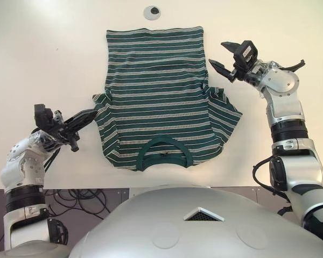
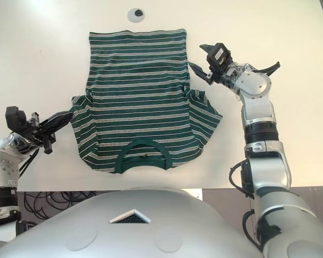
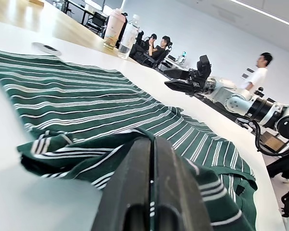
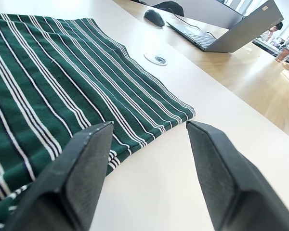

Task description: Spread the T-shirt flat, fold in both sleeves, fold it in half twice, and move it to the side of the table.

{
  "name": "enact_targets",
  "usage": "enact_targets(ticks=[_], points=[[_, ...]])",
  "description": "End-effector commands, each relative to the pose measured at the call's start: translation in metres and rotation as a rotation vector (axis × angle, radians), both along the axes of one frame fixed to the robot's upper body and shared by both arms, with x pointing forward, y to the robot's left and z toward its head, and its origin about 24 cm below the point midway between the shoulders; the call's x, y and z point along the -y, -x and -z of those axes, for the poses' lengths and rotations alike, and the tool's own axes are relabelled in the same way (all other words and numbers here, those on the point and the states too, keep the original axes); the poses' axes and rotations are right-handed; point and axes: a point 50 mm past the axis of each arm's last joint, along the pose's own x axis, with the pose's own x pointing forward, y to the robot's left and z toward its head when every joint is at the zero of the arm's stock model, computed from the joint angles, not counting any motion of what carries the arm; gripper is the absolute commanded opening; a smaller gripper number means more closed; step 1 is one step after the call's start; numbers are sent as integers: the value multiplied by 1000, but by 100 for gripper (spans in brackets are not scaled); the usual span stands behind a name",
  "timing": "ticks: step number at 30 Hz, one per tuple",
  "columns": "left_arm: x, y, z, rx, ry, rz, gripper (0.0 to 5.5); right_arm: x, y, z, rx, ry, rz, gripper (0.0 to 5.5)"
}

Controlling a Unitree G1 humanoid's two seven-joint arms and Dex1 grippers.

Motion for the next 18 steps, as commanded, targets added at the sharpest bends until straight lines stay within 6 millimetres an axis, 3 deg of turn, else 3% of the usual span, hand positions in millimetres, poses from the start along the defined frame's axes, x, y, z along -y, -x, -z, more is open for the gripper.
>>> enact_targets(ticks=[1,4,8,13,16,18], points=[[23,-12,7,21,-14,50,3,17,10,-4,-36,-86,27,280],[40,-21,21,-2,-28,67,3,33,32,-7,-166,-261,23,280],[52,-21,35,-19,-70,87,3,52,62,-10,-338,-368,33,280],[60,-17,45,-20,-100,102,78,71,97,1,-586,-466,108,306],[63,-15,44,-12,-95,96,126,79,105,8,-681,-484,167,357],[64,-13,44,-14,-89,93,158,80,111,17,-753,-465,190,360]])
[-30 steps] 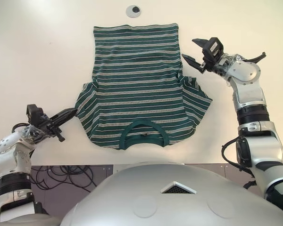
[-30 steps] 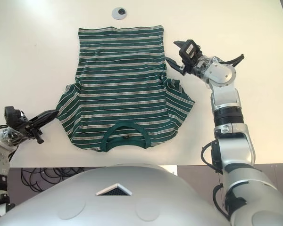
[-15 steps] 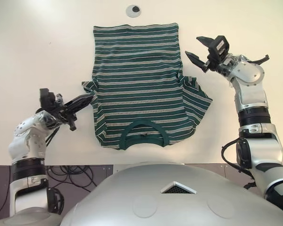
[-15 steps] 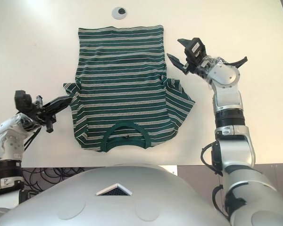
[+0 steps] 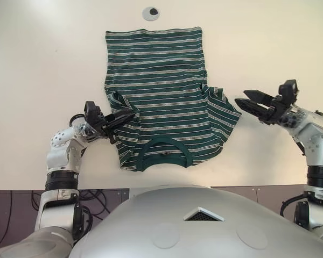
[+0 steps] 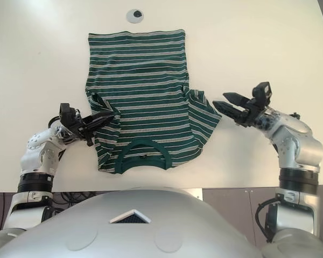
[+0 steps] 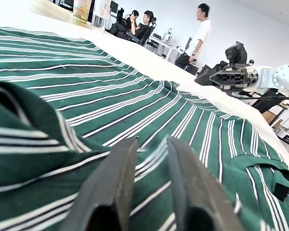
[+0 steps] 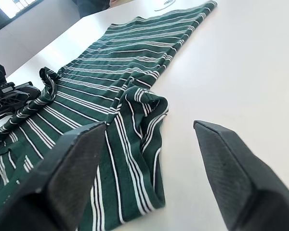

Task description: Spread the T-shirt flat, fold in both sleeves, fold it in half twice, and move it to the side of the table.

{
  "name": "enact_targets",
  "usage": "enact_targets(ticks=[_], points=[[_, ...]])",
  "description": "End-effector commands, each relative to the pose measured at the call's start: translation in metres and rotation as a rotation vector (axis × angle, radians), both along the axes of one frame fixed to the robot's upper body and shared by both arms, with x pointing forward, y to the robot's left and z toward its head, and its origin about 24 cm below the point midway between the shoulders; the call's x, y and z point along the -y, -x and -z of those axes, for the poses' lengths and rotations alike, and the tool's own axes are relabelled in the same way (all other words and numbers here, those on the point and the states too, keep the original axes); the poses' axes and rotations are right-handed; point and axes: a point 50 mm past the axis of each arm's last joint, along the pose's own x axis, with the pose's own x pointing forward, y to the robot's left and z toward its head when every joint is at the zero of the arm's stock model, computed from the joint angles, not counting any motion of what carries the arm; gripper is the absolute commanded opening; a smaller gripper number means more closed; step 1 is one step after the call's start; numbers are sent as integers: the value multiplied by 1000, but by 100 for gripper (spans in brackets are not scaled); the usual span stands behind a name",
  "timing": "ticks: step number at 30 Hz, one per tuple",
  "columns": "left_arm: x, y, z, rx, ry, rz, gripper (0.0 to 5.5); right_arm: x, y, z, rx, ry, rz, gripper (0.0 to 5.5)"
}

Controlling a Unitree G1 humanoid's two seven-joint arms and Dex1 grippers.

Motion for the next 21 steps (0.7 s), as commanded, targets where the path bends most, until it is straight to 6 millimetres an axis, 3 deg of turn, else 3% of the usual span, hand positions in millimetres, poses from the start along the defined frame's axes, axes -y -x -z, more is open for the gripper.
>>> enact_targets(ticks=[1,4,7,13,21], points=[[4,8,5,-34,-7,1,168,7,10,12,-131,51,8,360],[6,8,0,-5,-1,-9,216,9,17,24,-197,73,16,360],[4,6,-17,80,30,-41,216,10,23,30,-243,86,-1,360],[0,5,-46,184,52,-68,218,5,36,31,-286,65,-79,260],[-2,7,-61,216,59,-71,218,3,39,30,-295,67,-106,115]])
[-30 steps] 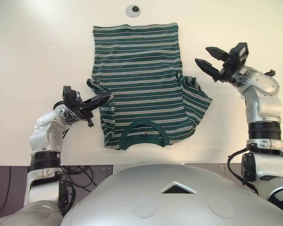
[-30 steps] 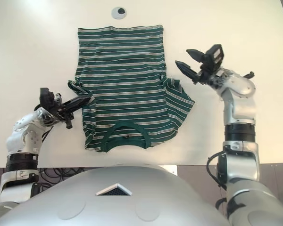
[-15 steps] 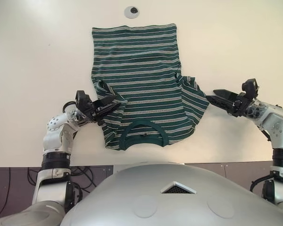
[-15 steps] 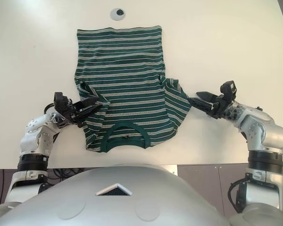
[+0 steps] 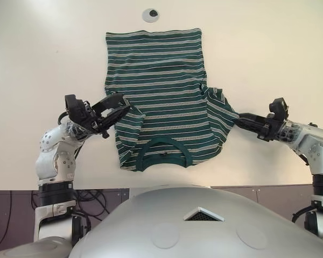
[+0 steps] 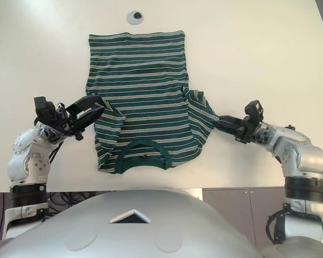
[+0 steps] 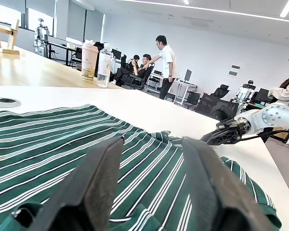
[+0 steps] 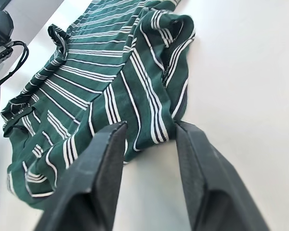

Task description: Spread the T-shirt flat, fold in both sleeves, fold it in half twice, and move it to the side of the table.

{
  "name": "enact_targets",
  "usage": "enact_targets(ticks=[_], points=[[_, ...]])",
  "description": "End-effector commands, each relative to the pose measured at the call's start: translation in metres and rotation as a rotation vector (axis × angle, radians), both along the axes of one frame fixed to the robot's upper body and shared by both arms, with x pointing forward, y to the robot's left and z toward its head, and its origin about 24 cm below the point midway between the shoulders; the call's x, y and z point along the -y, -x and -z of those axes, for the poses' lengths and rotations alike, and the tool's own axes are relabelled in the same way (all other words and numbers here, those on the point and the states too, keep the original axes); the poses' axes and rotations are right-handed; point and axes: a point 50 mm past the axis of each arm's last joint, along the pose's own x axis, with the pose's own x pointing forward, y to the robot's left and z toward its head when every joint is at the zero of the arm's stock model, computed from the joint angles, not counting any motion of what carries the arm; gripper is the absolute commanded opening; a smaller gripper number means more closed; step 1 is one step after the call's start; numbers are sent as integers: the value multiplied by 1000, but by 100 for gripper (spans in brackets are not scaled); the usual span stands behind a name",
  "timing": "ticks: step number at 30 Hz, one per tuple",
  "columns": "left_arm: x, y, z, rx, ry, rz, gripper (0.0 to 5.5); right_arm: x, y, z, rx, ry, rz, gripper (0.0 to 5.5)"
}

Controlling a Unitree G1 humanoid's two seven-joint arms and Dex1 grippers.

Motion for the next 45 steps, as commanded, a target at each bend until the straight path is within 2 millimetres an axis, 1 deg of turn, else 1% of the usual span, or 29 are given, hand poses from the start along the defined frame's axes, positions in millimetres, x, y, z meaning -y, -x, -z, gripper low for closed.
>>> enact_targets(ticks=[1,5,8,11,13,15,17,18,20,22,25,26,30,32,34,37,40,45], points=[[-2,2,-7,13,-22,0,218,4,12,11,-100,46,13,96],[-3,10,-6,14,-64,16,218,2,9,10,-96,36,19,42],[-8,21,-2,43,-174,35,218,2,7,7,-86,11,31,2],[-20,36,5,70,-337,38,218,-1,2,-2,-56,-65,45,2],[-28,41,6,102,-458,33,218,-2,2,-8,-42,-101,42,2],[-32,47,7,169,-573,74,218,-4,5,-11,-36,-120,30,2],[-36,59,12,229,-709,165,218,-8,7,-15,-25,-146,6,2],[-38,63,14,232,-735,190,218,-11,7,-18,-17,-158,-12,2],[-42,65,11,254,-764,205,218,-20,6,-23,2,-173,-53,2],[-44,64,8,280,-800,211,218,-32,3,-29,24,-191,-100,2],[-46,62,7,295,-819,216,218,-49,-1,-30,37,-215,-139,2],[-46,62,7,299,-823,218,218,-57,-4,-30,42,-228,-151,2],[-42,66,16,303,-840,244,218,-89,-16,-30,70,-267,-202,2],[-41,72,21,307,-860,270,218,-100,-21,-29,72,-269,-215,2],[-43,77,25,313,-885,294,218,-108,-24,-25,64,-252,-218,2],[-45,77,24,330,-899,285,218,-119,-26,-20,51,-241,-229,2],[-44,78,24,347,-907,291,218,-123,-27,-16,42,-218,-229,2],[-44,82,25,365,-939,319,218,-119,-25,-17,47,-201,-238,78]])
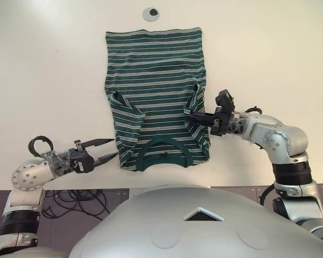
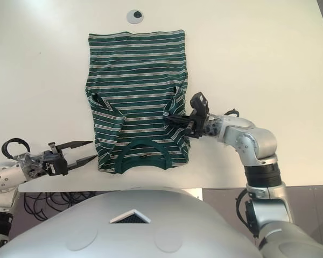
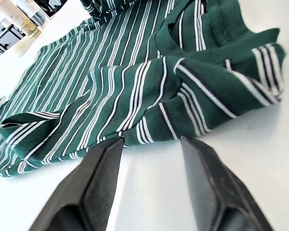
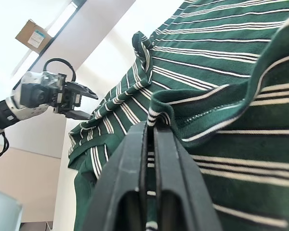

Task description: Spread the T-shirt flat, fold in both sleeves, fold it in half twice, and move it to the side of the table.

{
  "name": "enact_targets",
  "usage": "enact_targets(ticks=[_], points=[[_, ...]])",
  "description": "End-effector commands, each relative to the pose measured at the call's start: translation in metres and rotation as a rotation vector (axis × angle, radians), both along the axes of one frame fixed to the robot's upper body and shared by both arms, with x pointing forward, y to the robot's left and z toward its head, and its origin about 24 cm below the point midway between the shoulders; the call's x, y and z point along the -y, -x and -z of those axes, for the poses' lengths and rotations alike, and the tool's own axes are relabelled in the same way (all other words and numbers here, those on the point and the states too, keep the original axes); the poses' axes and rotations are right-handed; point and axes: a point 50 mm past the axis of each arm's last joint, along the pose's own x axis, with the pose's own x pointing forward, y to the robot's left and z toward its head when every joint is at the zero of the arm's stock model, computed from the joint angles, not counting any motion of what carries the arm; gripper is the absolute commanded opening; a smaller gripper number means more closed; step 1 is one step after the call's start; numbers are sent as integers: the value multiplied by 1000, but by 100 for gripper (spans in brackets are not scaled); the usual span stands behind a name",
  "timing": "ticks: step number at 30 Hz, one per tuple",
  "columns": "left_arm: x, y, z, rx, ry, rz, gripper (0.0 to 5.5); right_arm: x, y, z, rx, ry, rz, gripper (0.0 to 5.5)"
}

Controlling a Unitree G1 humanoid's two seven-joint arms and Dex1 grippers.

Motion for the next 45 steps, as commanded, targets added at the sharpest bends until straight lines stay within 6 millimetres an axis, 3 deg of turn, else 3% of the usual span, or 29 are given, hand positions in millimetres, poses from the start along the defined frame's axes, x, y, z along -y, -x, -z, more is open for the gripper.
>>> enact_targets(ticks=[1,11,14,17,21,23,29,36,43,45], points=[[-3,6,3,-29,-62,35,218,7,0,-5,30,28,-13,90],[-10,14,4,16,-146,108,218,50,15,-30,132,33,-48,90],[-11,19,4,36,-165,157,218,76,24,-31,258,118,-98,90],[-12,23,5,28,-181,197,259,97,42,-27,301,205,-221,141],[-3,32,14,11,-163,249,304,110,60,-2,447,482,-416,200],[0,31,17,21,-164,261,329,111,61,5,544,539,-466,235],[5,35,31,12,-195,331,329,90,71,22,894,553,-595,235],[15,39,43,-3,-183,389,329,71,75,30,1031,490,-647,235],[26,31,39,4,-167,429,200,57,72,40,1066,453,-684,237],[29,30,38,1,-166,435,168,55,72,42,1064,449,-689,204]])
